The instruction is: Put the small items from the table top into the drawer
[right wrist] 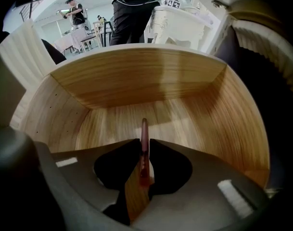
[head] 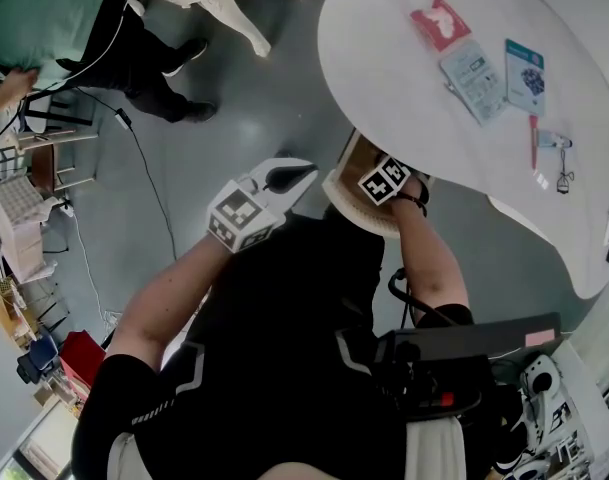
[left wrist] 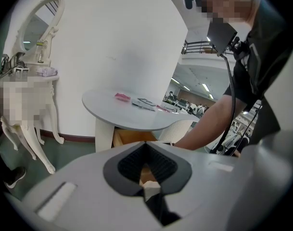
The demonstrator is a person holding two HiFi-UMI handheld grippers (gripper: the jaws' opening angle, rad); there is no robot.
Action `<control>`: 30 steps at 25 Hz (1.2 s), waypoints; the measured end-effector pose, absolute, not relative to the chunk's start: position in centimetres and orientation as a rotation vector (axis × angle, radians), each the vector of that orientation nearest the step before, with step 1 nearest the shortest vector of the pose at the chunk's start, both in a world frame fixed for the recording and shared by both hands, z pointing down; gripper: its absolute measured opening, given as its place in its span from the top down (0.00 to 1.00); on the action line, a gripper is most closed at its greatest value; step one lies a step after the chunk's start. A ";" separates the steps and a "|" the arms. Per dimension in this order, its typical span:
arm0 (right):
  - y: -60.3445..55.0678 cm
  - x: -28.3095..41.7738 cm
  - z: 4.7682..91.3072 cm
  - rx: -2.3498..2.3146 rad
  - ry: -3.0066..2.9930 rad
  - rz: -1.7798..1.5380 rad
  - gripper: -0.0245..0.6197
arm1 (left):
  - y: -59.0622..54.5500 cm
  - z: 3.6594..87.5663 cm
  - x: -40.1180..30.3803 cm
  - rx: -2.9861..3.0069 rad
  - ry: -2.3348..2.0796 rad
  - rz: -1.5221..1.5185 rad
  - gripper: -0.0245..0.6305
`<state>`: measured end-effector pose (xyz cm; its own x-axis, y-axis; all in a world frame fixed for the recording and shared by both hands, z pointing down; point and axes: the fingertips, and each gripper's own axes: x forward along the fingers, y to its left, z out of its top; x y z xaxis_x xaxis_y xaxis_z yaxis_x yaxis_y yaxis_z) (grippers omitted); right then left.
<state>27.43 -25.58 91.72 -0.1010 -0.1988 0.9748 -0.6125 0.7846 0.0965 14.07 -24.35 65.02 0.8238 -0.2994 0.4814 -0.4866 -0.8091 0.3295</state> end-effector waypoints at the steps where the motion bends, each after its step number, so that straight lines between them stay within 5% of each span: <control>1: -25.6 27.4 91.6 0.655 -1.671 0.393 0.84 | -24.3 64.9 14.0 2.561 -0.584 0.573 0.96; 30: -24.5 22.5 74.9 0.830 -1.919 0.406 0.96 | -26.4 55.4 12.0 2.684 -0.481 0.449 0.96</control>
